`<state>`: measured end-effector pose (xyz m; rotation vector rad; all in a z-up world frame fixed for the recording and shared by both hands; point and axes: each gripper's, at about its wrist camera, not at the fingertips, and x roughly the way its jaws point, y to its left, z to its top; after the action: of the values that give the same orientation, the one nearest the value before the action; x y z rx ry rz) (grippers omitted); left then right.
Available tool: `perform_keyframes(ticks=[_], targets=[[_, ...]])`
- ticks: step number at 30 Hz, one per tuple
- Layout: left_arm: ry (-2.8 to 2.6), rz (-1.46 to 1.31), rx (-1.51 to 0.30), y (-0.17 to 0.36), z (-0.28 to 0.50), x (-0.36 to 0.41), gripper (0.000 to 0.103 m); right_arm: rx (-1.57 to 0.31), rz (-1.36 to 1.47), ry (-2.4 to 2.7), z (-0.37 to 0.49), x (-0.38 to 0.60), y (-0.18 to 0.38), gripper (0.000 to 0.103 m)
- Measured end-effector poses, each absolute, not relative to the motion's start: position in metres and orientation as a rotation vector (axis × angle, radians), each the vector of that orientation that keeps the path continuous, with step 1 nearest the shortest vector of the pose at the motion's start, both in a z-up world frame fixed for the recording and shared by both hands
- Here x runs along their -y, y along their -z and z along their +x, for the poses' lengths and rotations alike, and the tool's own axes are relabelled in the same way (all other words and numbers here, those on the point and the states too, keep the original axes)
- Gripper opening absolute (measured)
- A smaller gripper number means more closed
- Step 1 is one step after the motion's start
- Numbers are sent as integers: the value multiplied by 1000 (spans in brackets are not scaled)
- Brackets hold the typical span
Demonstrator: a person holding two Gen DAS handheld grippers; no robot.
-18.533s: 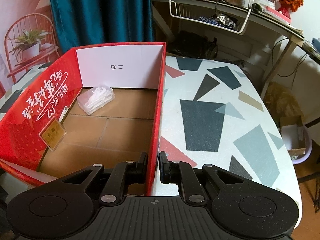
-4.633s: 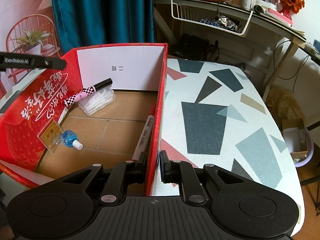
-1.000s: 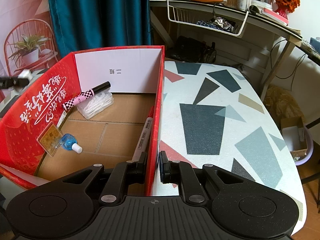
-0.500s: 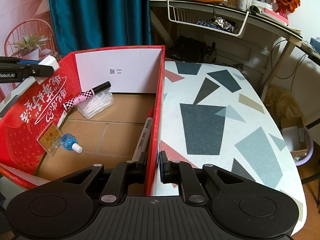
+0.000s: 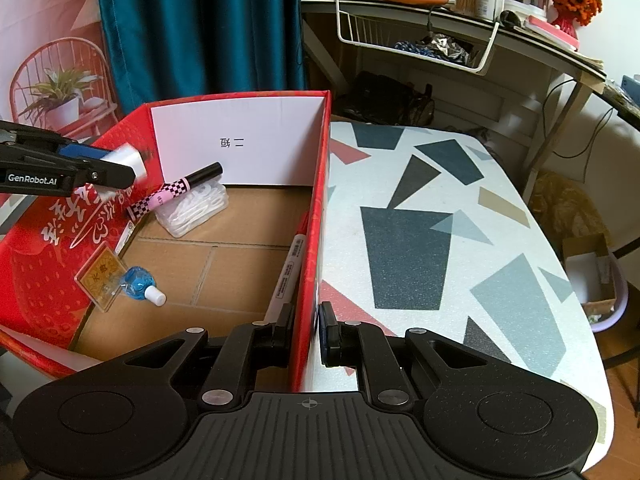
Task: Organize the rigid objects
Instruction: 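Carry the white charger with the left gripper over the red box, then move the left tool back and grasp the red lipstick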
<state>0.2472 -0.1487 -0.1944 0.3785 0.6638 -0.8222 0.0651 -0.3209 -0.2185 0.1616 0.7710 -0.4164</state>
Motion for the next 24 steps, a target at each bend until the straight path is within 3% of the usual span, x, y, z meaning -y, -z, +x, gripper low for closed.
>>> perform_keyframes(ticks=[12, 24], targets=[[794, 318, -624, 176, 251, 136, 37, -772, 161, 411, 65, 322, 218, 12], [497, 127, -652, 161, 299, 38, 40, -767, 167, 413, 65, 322, 218, 12]])
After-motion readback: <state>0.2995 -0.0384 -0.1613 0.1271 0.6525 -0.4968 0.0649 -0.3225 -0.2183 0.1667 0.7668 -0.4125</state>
